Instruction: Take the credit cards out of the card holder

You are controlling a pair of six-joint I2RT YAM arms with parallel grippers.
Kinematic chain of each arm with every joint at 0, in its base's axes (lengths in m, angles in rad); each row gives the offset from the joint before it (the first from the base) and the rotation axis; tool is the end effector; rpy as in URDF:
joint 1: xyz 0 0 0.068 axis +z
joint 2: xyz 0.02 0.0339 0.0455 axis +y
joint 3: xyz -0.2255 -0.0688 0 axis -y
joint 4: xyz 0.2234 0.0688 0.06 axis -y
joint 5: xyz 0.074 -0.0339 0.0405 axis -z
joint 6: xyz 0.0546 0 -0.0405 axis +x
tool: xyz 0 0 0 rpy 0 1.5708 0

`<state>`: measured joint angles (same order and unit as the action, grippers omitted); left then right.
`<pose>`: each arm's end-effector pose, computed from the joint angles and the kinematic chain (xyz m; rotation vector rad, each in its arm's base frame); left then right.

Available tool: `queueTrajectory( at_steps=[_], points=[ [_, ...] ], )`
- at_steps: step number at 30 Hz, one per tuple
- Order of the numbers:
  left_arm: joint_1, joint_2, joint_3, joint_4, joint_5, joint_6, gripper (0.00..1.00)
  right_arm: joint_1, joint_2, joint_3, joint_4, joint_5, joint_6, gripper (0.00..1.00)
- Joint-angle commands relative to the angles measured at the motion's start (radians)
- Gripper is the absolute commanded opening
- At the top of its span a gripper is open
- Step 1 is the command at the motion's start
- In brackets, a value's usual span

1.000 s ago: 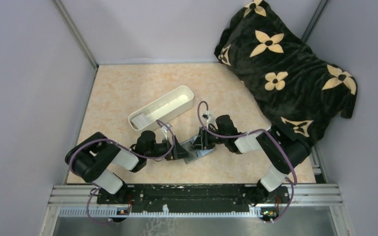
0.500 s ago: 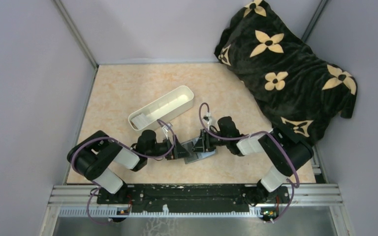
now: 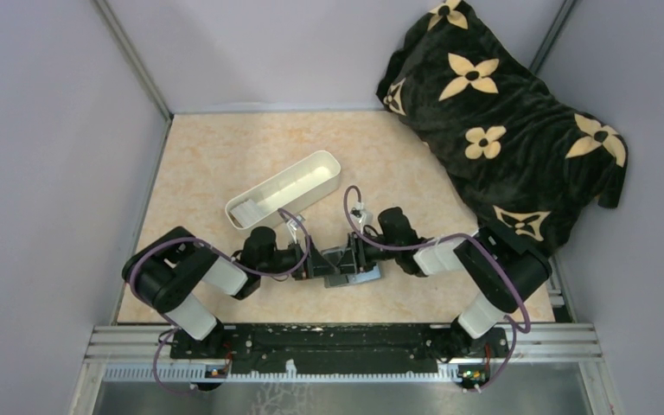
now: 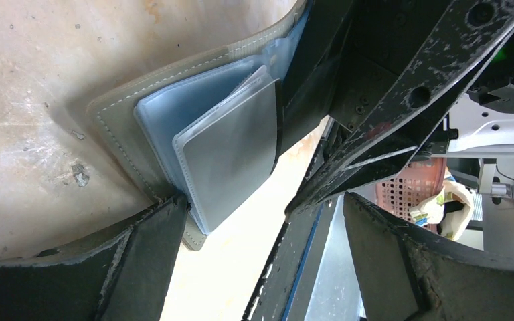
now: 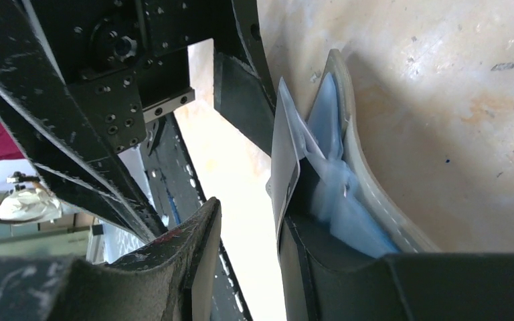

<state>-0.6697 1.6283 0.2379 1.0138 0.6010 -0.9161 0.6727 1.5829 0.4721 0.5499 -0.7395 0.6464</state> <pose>0.1712 -0.1749 0.0858 0.1901 2.2455 -1.5476 0.1902 0.1986 0.1046 -0.5293 2.3213 1.5016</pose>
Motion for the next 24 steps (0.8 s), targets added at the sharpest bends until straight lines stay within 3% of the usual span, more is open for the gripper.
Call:
queueTrajectory(
  at_steps=[1,24],
  points=[
    [0.001,0.048,-0.004,-0.114,-0.083,0.048,0.95,0.050,0.025,0.034,-0.008,-0.048,-0.025,0.37],
    [0.020,0.126,-0.023,-0.022,-0.064,0.000,0.93,-0.018,-0.003,0.078,-0.197,-0.038,-0.113,0.37]
  ],
)
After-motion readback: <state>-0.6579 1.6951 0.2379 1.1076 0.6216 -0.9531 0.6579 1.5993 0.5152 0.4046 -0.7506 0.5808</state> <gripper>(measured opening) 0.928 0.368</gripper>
